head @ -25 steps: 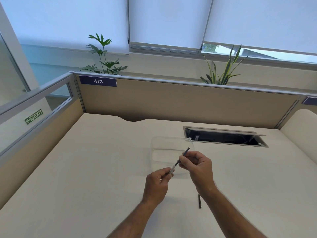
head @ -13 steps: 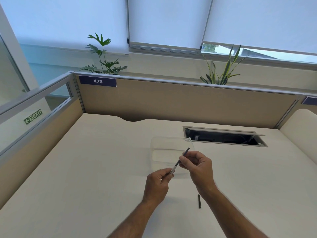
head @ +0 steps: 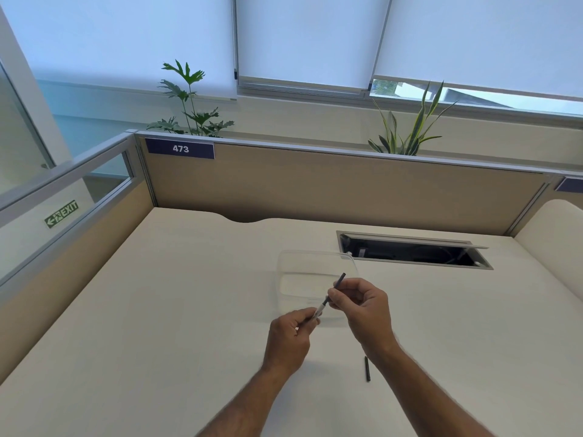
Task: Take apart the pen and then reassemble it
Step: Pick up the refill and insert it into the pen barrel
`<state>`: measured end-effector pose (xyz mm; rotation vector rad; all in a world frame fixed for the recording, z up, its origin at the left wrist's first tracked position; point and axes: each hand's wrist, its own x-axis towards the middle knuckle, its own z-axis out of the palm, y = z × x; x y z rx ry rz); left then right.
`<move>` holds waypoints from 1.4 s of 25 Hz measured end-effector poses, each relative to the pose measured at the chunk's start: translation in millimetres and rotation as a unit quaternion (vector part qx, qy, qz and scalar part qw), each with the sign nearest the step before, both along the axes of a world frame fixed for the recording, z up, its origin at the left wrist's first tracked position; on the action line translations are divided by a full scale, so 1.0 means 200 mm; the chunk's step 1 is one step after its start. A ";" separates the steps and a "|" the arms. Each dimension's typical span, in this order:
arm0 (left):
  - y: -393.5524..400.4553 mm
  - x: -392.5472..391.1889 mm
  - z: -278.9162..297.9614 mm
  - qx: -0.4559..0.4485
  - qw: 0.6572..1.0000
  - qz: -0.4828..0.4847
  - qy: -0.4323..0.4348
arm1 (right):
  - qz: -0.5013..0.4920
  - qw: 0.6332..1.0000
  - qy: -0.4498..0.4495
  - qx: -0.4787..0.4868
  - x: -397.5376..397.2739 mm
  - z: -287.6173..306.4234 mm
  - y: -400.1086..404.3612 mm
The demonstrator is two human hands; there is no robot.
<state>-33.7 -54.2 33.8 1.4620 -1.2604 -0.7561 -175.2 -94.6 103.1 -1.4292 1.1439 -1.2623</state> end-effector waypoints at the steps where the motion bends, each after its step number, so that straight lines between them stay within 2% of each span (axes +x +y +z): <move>1: 0.00 0.00 0.00 -0.002 1.000 -0.002 -0.002 | 0.002 1.000 0.012 -0.004 0.00 -0.01 0.00; 6: 0.00 0.00 0.01 -0.012 1.000 -0.002 0.006 | 0.006 0.999 0.054 0.005 0.00 -0.03 -0.01; 12: 0.00 -0.01 0.04 -0.035 0.999 -0.019 0.009 | 0.069 0.992 0.076 0.080 -0.02 -0.07 0.01; 15: -0.01 0.00 0.03 -0.031 0.999 -0.010 0.011 | 0.047 0.990 0.095 0.096 -0.06 -0.10 0.03; 17: -0.01 0.01 0.02 -0.019 1.000 0.002 0.022 | 0.000 0.983 0.139 0.120 -0.12 -0.13 0.02; 19: -0.01 0.02 0.02 -0.007 0.999 0.008 0.036 | -0.042 0.964 0.216 0.150 -0.19 -0.18 0.01; 22: -0.01 0.02 0.01 0.010 0.999 0.009 0.045 | -0.045 0.912 0.352 0.208 -0.32 -0.24 0.00; 25: -0.01 0.01 0.01 0.013 0.999 0.009 0.037 | -0.018 0.867 0.406 0.288 -0.40 -0.28 0.02; 29: -0.01 0.00 0.00 0.009 0.999 0.005 0.036 | 0.006 0.843 0.425 0.330 -0.42 -0.33 0.07; 35: -0.01 0.00 -0.02 0.016 1.000 0.002 0.026 | -0.001 0.865 0.363 0.347 -0.42 -0.37 0.07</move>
